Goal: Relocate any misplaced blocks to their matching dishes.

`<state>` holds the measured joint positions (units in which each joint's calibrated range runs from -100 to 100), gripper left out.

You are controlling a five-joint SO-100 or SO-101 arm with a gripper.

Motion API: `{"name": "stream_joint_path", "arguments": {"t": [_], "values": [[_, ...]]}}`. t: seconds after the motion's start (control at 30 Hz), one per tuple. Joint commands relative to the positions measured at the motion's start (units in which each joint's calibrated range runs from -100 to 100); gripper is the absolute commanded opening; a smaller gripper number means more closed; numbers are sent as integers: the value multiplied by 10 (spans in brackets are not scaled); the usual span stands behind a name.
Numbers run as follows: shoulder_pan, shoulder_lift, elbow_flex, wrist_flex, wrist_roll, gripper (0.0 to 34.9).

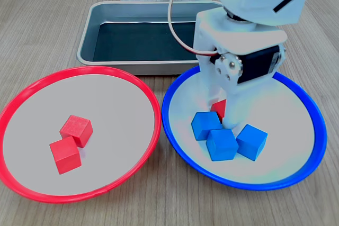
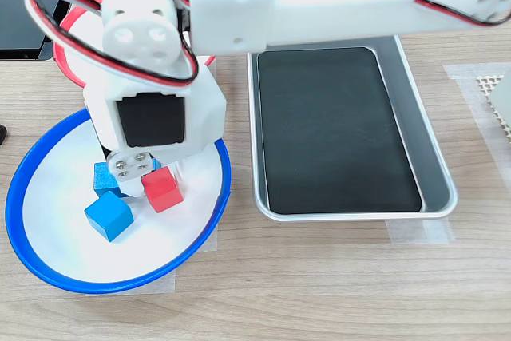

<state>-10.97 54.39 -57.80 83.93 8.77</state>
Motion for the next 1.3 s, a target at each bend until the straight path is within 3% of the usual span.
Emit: {"name": "stream_joint_path", "arguments": {"t": [0.0, 0.2, 0.67, 1.27], "values": [[-4, -4, -19, -3, 4, 56], [-10, -7, -19, -2, 7, 4], [-1, -126, 12, -2, 27, 4], [220, -200, 106, -98, 131, 4]]}}
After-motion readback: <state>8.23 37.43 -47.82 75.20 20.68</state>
